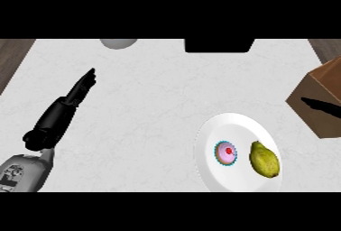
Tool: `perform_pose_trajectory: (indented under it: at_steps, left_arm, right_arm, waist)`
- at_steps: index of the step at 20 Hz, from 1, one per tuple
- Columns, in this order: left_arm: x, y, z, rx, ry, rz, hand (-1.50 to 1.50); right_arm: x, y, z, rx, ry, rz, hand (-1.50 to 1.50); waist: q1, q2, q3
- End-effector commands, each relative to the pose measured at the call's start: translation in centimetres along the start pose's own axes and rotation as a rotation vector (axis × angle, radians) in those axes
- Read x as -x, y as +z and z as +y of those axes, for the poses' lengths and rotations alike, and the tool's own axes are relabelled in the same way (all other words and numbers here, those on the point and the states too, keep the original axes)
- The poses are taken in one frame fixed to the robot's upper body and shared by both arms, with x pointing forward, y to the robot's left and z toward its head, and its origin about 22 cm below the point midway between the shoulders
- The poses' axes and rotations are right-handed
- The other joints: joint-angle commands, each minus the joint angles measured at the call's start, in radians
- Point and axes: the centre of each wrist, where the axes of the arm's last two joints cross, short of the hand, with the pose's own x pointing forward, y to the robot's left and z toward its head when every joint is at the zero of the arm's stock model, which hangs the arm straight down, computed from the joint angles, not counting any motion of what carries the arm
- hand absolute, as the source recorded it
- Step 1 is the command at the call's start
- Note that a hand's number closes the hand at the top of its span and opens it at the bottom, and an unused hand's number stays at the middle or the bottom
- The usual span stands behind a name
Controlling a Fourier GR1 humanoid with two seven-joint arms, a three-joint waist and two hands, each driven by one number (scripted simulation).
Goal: Pick the pear from the plate and place it in the cardboard box
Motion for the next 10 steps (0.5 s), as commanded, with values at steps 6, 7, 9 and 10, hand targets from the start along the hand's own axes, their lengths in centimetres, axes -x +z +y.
perform_pose_trajectory:
  at_steps: [6,7,9,10]
  left_arm:
    - [0.6,0.4,0.8,0.002,0.006,0.022,0.0]
    - [-0.9,-0.8,0.4,0.014,0.014,0.009,0.0]
    - [1.1,-0.2,-2.0,0.006,0.004,-0.016,0.0]
    - [0.4,-1.2,0.5,-0.007,-0.015,0.012,0.0]
  right_arm:
    - [-3.2,-0.7,2.4,-0.094,-0.005,0.045,-1.5]
    - [-1.8,0.3,2.5,-0.103,-0.006,0.066,-1.5]
    - [-2.2,-2.3,3.2,-0.077,0.043,0.094,-1.5]
    - [-0.7,-2.7,3.6,-0.054,0.067,0.1,-1.5]
  waist:
    - [-0.005,0.0,0.0]
    - [-0.005,0.0,0.001]
    - [-0.001,0.002,0.0]
    - [0.002,0.003,0.001]
